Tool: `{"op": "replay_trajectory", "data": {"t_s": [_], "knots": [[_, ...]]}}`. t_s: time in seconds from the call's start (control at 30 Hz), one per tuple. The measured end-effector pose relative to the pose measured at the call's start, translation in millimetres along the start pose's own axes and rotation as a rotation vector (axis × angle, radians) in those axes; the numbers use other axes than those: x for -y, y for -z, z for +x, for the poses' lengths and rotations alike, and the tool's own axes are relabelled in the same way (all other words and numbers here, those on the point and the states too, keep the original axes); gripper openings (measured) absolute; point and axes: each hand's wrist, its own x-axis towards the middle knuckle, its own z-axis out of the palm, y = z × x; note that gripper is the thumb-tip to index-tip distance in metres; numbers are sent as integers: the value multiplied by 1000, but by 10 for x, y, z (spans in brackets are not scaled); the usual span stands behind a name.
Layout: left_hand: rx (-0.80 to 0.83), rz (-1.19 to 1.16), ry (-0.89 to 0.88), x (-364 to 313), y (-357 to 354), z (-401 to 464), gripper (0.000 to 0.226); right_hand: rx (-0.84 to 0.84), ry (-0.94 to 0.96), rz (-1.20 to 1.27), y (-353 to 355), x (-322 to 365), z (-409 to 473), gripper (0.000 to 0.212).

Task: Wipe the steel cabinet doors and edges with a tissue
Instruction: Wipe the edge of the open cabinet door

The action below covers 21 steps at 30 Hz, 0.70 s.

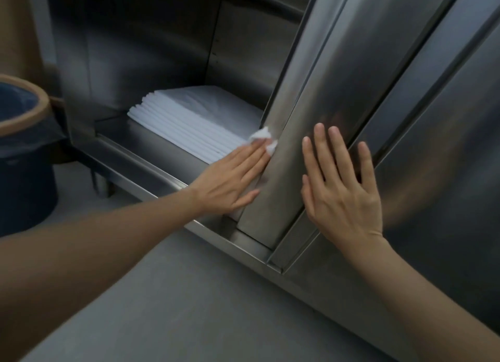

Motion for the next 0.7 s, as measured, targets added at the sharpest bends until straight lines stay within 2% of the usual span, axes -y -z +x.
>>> {"op": "replay_trajectory", "data": {"t_s": [0.1,0.3,0.4,0.47,0.57,0.7], "knots": [[-85,-68,90,-2,22,191,72,-10,7,13,-7,-9,13,60],[43,-102,159,-498,-499,-751,76,-15,13,-10,-14,-21,10,60],[47,-72,153,-434,-455,-639,72,-28,14,1,-18,2,7,59],[-28,-59,108,-235,-265,-271,69,-37,13,-8,-17,-3,13,59],[-182,-104,130,-23,-44,307,69,-31,12,6,-20,-14,13,58],[-241,-138,173,-203,-288,115,73,-20,11,17,-15,-3,15,59]]}}
